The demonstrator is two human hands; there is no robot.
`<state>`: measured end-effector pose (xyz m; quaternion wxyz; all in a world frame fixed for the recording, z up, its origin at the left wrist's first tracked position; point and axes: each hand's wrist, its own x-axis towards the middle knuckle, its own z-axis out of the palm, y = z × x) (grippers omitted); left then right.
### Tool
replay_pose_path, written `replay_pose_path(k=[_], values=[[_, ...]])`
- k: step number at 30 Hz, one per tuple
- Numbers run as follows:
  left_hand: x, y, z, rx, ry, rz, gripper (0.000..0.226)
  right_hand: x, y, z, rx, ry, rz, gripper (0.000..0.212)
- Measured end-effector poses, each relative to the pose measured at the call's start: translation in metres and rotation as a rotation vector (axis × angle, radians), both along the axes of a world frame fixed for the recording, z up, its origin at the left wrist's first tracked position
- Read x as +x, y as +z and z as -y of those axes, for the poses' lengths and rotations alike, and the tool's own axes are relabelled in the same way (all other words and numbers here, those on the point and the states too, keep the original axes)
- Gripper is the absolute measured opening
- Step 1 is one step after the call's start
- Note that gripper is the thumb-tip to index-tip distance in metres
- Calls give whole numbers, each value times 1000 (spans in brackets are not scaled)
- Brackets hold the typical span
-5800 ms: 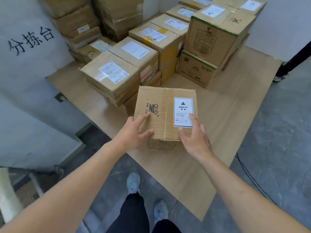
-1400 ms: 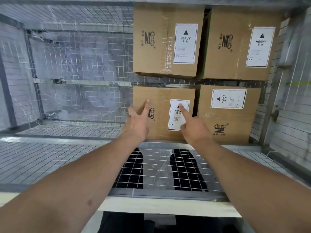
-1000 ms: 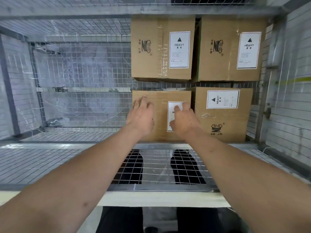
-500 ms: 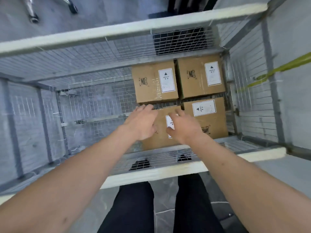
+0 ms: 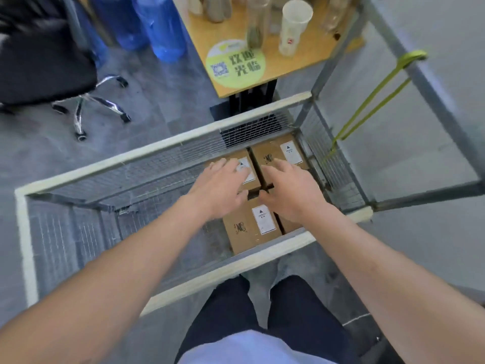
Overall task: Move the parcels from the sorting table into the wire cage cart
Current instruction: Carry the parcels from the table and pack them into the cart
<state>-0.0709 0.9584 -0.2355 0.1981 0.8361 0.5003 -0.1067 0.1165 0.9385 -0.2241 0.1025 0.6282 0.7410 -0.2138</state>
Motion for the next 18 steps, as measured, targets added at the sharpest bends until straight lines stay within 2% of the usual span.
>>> replay_pose_path(k=[7, 12, 18], values=[[27, 81, 8, 115, -47, 44, 64, 33, 89, 28, 173, -50, -61, 62], [66, 114, 25, 176, -96, 40, 63, 72, 125, 64, 227, -106, -82, 60], [123, 151, 42, 253, -201, 127, 64, 127, 161, 107, 313, -220, -69, 63]])
